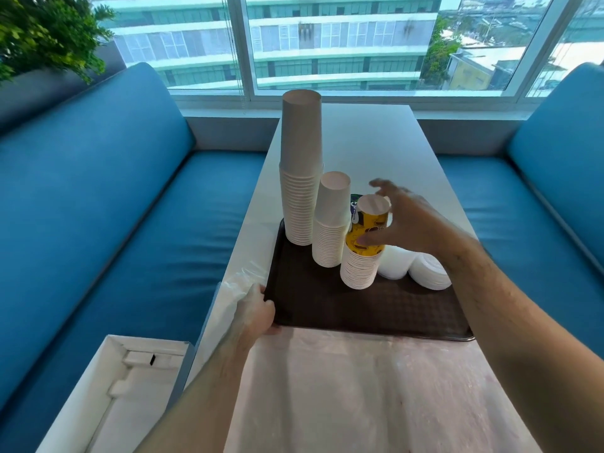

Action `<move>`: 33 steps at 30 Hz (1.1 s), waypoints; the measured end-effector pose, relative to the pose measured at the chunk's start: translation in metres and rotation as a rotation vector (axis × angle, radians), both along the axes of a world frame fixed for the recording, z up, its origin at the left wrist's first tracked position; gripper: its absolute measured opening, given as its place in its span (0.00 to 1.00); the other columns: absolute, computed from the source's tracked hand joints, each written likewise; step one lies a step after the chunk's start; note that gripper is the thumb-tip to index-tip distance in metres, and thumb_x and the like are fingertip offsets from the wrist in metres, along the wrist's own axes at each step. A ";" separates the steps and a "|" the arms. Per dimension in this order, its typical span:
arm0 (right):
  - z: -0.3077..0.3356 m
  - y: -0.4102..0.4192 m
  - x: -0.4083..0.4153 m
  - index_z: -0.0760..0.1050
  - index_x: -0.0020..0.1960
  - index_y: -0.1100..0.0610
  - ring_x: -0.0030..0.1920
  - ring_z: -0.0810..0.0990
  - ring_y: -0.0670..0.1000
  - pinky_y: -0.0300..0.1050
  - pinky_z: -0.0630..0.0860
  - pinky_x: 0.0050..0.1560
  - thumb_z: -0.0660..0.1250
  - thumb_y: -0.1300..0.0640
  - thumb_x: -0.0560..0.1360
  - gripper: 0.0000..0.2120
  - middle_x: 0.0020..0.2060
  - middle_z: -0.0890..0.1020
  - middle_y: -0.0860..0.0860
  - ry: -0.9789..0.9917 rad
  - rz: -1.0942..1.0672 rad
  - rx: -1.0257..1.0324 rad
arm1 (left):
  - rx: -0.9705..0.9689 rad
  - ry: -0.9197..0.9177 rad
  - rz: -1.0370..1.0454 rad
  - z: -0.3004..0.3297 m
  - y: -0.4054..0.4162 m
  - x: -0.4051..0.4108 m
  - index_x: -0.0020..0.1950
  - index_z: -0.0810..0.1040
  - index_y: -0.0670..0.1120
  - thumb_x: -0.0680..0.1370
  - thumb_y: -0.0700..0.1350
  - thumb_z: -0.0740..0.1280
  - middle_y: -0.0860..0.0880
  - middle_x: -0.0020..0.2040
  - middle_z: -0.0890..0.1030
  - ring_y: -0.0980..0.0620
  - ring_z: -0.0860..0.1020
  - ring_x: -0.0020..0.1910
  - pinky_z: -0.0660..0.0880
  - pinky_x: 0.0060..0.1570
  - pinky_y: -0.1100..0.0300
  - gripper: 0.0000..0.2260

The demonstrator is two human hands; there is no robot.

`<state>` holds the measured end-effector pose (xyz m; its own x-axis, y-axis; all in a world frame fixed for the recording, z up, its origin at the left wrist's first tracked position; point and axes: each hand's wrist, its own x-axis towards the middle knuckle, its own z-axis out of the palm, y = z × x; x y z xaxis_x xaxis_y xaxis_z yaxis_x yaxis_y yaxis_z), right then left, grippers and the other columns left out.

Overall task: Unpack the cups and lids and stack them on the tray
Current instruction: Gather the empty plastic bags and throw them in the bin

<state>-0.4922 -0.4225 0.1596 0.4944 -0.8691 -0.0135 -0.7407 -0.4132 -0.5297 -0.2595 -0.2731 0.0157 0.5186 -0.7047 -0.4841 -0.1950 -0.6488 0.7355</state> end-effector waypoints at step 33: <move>-0.117 0.130 -0.013 0.73 0.44 0.47 0.51 0.75 0.51 0.49 0.62 0.52 0.66 0.57 0.75 0.05 0.42 0.77 0.43 0.483 0.391 0.070 | 0.289 -0.675 -0.625 0.001 0.148 -0.108 0.77 0.58 0.64 0.78 0.65 0.63 0.52 0.82 0.52 0.46 0.54 0.80 0.58 0.75 0.44 0.29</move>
<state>-0.5050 -0.2924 0.0429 0.6995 -0.6139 -0.3657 -0.7044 -0.6786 -0.2081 -0.3679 -0.1249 0.0162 0.3226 -0.8482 -0.4201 -0.8902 -0.4226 0.1698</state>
